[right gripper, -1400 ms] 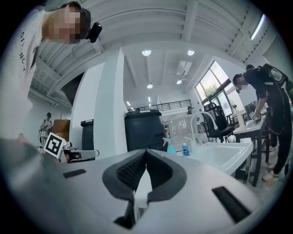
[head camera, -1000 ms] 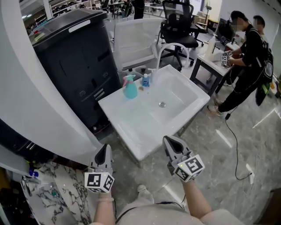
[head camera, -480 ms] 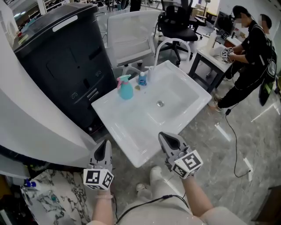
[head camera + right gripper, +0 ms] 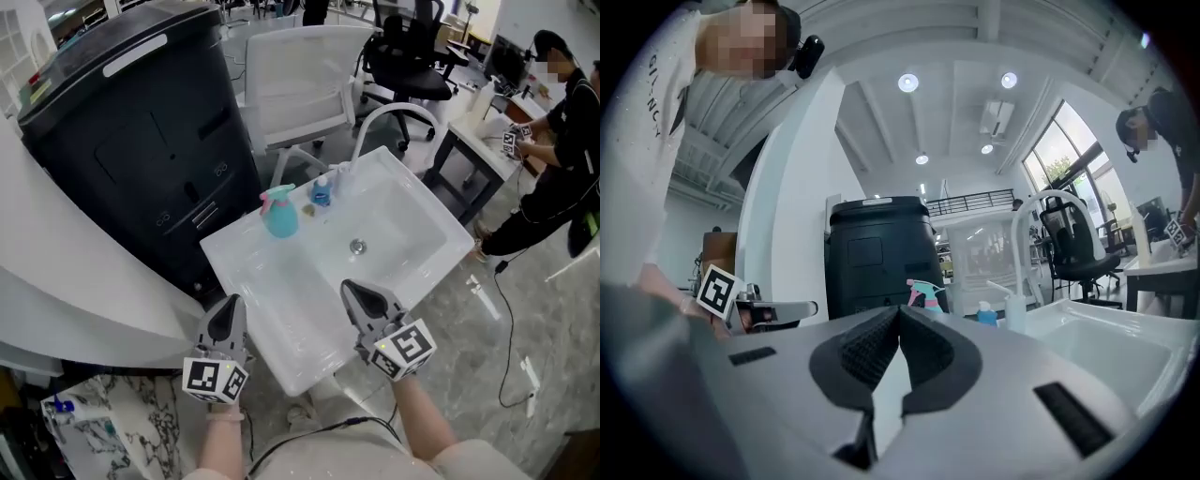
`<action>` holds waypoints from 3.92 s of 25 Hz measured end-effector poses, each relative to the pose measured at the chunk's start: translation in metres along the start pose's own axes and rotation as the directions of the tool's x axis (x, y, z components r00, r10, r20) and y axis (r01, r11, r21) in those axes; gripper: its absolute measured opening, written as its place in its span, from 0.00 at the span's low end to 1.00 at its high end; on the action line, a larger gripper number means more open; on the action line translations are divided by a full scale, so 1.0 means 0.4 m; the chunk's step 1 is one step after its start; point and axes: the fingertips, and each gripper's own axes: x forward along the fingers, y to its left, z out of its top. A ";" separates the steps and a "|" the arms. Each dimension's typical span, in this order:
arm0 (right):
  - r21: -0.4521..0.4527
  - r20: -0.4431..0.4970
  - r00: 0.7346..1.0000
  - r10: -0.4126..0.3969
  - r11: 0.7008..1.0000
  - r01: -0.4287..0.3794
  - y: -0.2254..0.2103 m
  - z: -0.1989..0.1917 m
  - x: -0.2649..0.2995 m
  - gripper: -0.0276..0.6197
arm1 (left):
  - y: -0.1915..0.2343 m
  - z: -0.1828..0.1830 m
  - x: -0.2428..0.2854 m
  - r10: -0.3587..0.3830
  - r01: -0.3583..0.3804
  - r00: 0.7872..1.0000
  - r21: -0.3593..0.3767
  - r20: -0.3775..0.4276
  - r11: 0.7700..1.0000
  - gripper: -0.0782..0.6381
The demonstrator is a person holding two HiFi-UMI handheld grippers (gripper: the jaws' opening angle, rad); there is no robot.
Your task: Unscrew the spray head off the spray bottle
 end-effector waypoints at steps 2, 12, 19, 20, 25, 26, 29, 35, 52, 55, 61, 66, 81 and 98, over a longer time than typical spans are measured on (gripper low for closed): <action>-0.003 -0.008 1.000 0.013 1.000 -0.013 -0.027 -0.002 0.035 0.05 | 0.013 -0.002 0.042 0.010 -0.010 1.000 -0.001 -0.001 1.000 0.12; 0.009 -0.049 0.997 0.061 0.998 -0.061 -0.122 -0.026 0.160 0.05 | 0.042 -0.040 0.196 0.013 -0.013 0.999 0.018 -0.036 1.000 0.12; 0.018 -0.054 0.992 0.114 0.993 -0.114 -0.146 -0.031 0.219 0.05 | 0.055 -0.054 0.246 0.042 -0.042 0.998 0.018 -0.048 0.999 0.12; 0.020 -0.054 0.991 0.122 0.992 -0.121 -0.147 -0.033 0.226 0.05 | 0.057 -0.056 0.250 0.048 -0.047 0.998 0.016 -0.050 0.999 0.12; 0.033 -0.062 0.988 0.139 0.990 -0.137 -0.149 -0.049 0.254 0.05 | 0.067 -0.079 0.262 0.056 -0.055 0.996 0.015 -0.067 0.998 0.12; 0.036 -0.065 0.988 0.139 0.990 -0.137 -0.148 -0.052 0.259 0.05 | 0.071 -0.084 0.264 0.057 -0.056 0.996 0.014 -0.074 0.998 0.12; 0.043 -0.070 0.989 0.131 0.991 -0.128 -0.150 -0.058 0.276 0.05 | 0.088 -0.095 0.275 0.050 -0.050 0.994 0.004 -0.092 0.999 0.12; 0.048 -0.076 0.993 0.092 0.995 -0.088 -0.167 -0.058 0.307 0.05 | 0.109 -0.121 0.327 -0.010 0.006 0.992 -0.027 -0.127 1.000 0.12; 0.074 -0.093 0.996 -0.007 0.997 0.014 -0.216 -0.081 0.382 0.05 | 0.085 -0.200 0.518 -0.204 0.221 0.948 0.046 -0.246 0.974 0.56; 0.073 -0.100 0.995 -0.009 0.997 0.016 -0.215 -0.087 0.393 0.05 | 0.080 -0.224 0.549 -0.203 0.238 0.938 0.099 -0.280 0.966 0.60; 0.078 -0.083 0.997 -0.007 0.997 0.013 -0.206 -0.067 0.421 0.05 | 0.075 -0.239 0.605 -0.173 0.234 0.942 0.193 -0.288 0.953 0.61; 0.095 -0.061 0.997 0.046 0.995 -0.040 -0.185 -0.048 0.457 0.05 | 0.073 -0.238 0.633 -0.173 0.235 0.947 0.215 -0.272 0.948 0.61; 0.312 0.024 0.949 0.314 0.900 -0.306 -0.129 0.024 0.541 0.50 | 0.057 -0.239 0.656 -0.263 0.319 0.937 0.264 -0.229 0.910 0.61; 0.135 -0.097 0.986 0.135 0.983 -0.121 -0.141 0.005 0.573 0.52 | 0.050 -0.262 0.662 -0.169 0.240 0.959 0.337 -0.226 0.910 0.60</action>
